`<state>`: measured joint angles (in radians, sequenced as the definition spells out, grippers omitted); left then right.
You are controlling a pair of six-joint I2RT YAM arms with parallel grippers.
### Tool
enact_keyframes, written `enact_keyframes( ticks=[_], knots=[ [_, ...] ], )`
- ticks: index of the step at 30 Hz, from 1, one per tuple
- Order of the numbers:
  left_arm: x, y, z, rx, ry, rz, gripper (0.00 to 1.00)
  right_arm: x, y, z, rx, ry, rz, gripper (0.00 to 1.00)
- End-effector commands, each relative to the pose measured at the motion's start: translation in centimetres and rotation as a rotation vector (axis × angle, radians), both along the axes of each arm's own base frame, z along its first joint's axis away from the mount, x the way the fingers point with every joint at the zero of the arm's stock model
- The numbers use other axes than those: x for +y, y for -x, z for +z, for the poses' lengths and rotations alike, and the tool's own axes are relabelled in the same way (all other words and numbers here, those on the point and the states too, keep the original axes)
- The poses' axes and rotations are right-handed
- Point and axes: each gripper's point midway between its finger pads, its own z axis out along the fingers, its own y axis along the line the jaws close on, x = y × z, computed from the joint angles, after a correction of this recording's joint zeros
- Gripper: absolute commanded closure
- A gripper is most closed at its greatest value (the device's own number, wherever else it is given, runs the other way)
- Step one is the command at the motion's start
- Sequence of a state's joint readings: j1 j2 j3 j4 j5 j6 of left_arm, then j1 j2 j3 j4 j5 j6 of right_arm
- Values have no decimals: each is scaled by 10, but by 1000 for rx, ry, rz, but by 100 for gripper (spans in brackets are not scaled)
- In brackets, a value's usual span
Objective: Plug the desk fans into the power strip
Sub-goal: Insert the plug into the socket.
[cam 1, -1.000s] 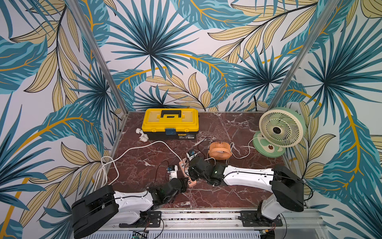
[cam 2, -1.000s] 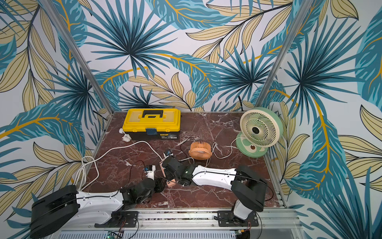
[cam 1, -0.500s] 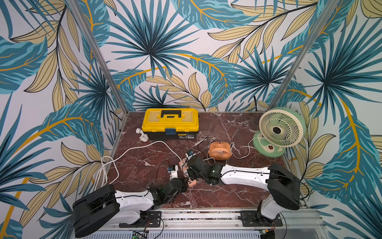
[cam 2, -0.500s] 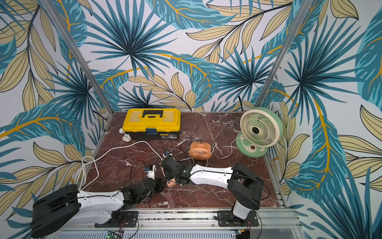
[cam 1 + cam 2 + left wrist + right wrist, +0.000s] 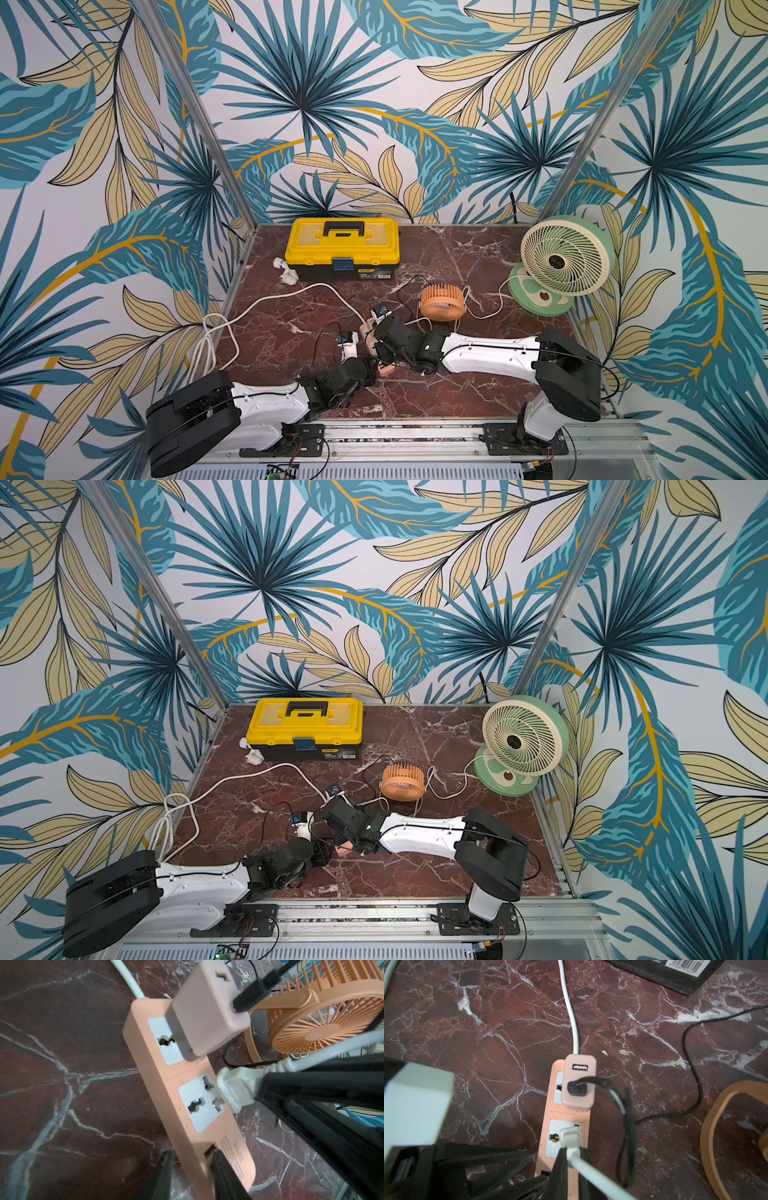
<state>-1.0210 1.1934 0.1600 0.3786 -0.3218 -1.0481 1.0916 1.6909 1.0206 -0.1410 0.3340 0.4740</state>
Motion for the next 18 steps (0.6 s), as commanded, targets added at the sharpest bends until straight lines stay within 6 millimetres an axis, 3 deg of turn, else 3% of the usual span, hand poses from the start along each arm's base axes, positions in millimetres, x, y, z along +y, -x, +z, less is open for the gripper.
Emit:
enact_keyframes(
  ticks=[1, 8, 18],
  knots=[
    [5, -1, -7, 15, -41, 11, 64, -13, 2, -17, 6, 69, -29, 100],
    [5, 0, -7, 16, -41, 11, 64, -19, 1, -19, -4, 97, -51, 100],
    [4, -1, -6, 16, -43, 7, 64, -11, 10, -28, -14, 140, -21, 100]
  ],
)
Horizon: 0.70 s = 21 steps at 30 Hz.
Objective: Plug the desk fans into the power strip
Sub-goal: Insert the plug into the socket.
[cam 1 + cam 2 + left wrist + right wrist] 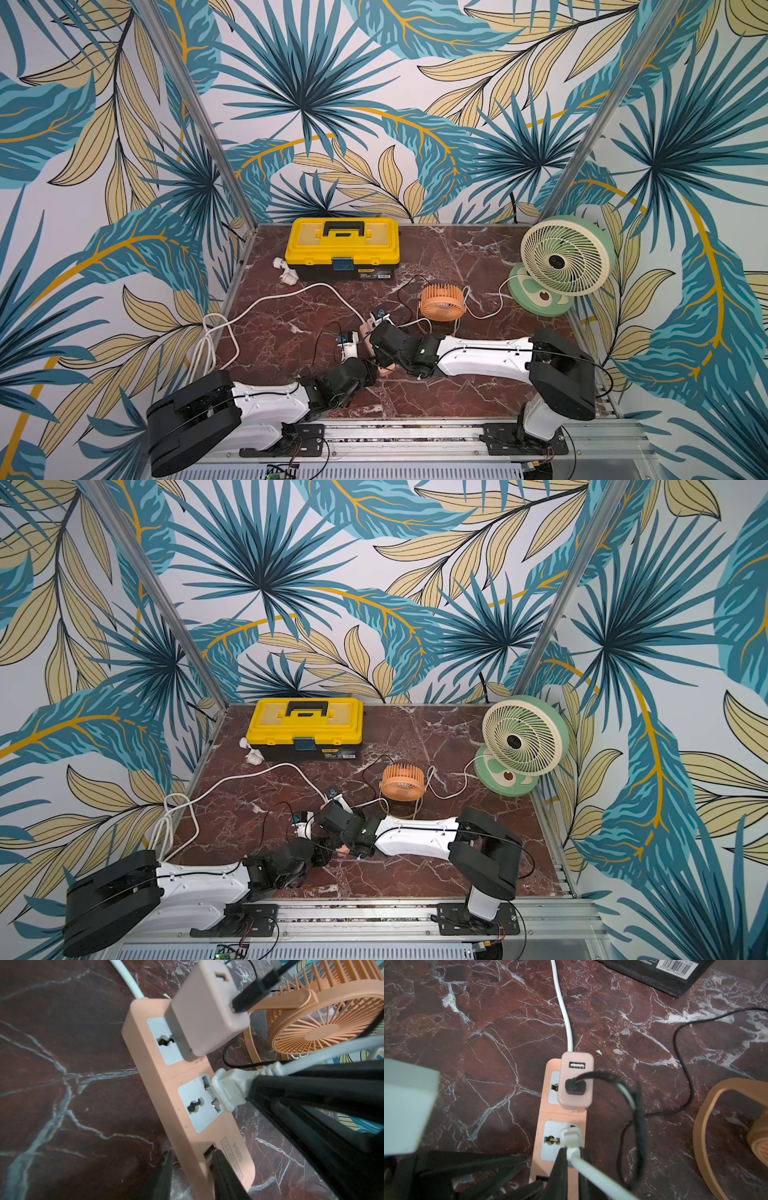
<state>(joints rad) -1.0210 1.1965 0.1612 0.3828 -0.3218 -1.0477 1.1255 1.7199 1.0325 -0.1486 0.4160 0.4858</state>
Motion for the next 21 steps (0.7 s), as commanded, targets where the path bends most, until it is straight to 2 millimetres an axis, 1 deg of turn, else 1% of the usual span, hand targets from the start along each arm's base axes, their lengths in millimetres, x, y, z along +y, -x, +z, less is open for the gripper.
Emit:
enact_keyframes(
  ticks=[1, 7, 11, 21],
  knots=[
    [4, 0, -7, 17, -44, 8, 64, -12, 11, -24, 29, 98, 3, 100],
    [5, -1, -7, 17, -46, 10, 65, -18, 17, -36, 52, 105, -13, 100],
    [5, -1, -6, 16, -44, 10, 65, -22, 20, -40, 62, 105, -21, 100],
    [9, 0, -7, 18, -50, 22, 65, -17, 29, -44, 74, 107, -15, 100]
  ],
)
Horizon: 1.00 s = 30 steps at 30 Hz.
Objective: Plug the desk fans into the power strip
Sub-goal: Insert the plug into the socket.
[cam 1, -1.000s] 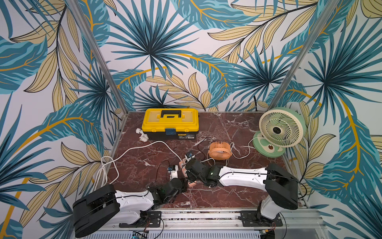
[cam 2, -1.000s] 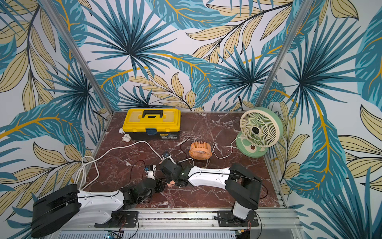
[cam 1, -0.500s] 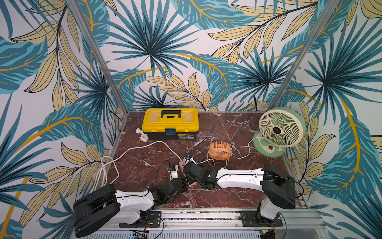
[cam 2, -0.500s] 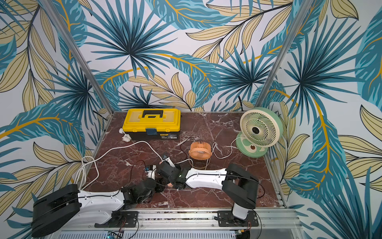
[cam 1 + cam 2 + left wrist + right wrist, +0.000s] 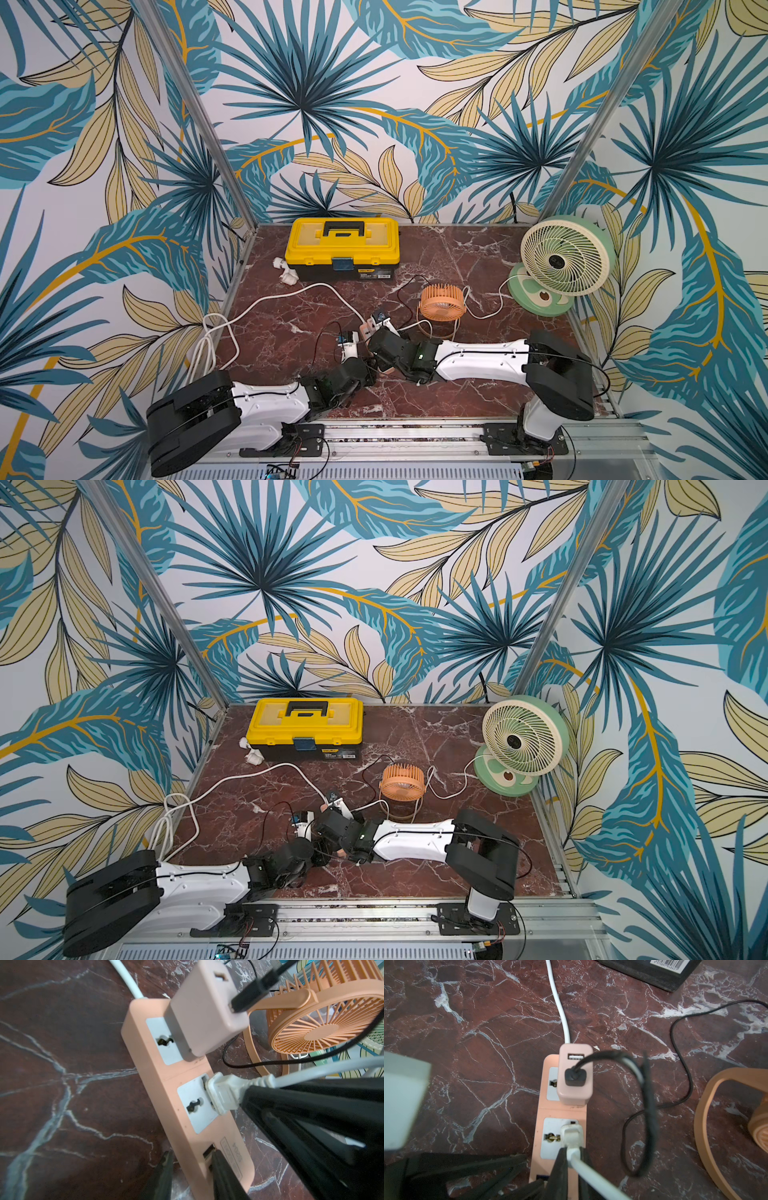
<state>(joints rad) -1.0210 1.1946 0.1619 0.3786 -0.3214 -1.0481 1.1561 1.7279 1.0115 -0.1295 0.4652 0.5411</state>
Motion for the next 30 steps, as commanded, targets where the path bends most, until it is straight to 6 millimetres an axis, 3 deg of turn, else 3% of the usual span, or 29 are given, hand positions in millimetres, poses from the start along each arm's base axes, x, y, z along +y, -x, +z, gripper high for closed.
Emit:
enact_keyframes(
  ticks=[1, 19, 30],
  knots=[
    [9, 0, -7, 17, -47, 21, 65, -16, 24, -39, 84, 120, 23, 100],
    [13, 0, -9, 24, -49, 39, 66, -14, 19, -24, 70, 136, 2, 100],
    [22, 1, -6, 16, -56, 61, 67, -4, 24, -16, 103, 58, 8, 100]
  ],
)
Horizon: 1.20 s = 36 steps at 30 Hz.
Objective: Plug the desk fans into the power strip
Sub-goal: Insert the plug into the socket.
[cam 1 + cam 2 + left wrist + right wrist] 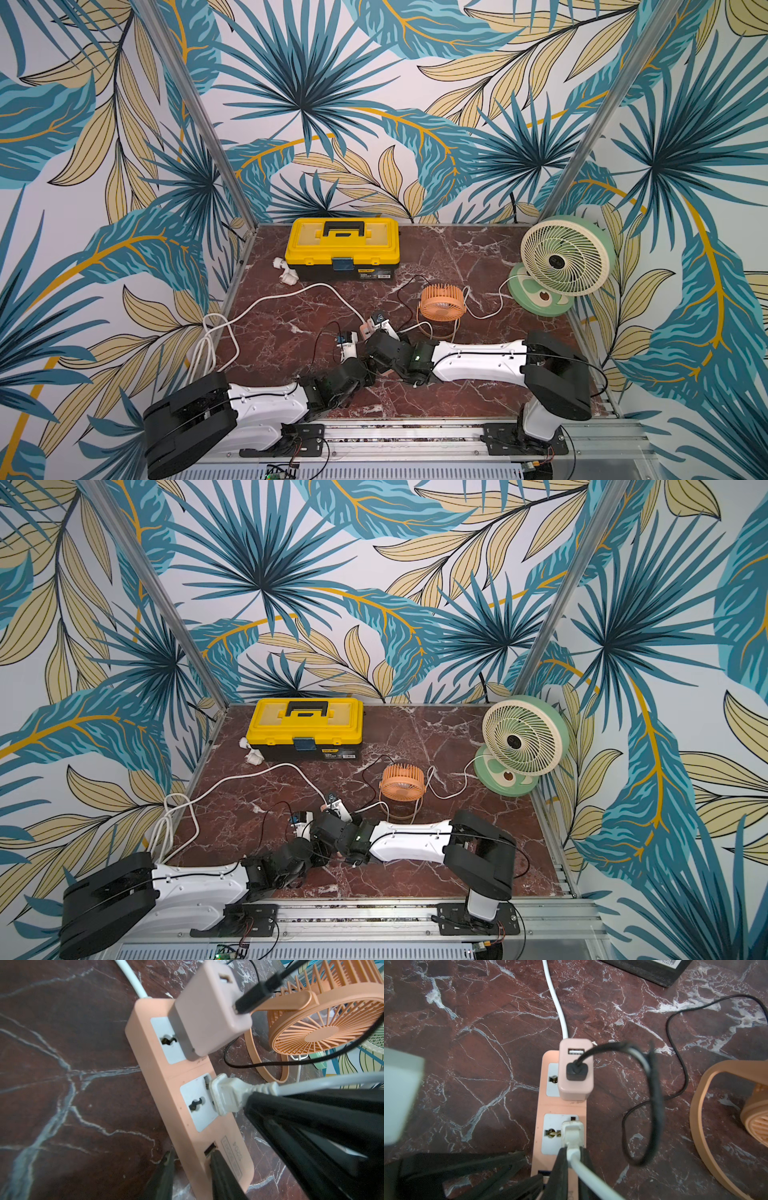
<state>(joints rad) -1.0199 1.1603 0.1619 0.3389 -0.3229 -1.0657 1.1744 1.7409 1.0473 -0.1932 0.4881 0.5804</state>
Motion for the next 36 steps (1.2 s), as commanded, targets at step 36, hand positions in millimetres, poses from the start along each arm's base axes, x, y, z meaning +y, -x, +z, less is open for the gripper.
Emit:
enact_keyframes(
  ticks=[36],
  knots=[
    [18, 11, -10, 35, -1, 32, 58, 11, 12, -5, 128, 17, -11, 100]
  ],
)
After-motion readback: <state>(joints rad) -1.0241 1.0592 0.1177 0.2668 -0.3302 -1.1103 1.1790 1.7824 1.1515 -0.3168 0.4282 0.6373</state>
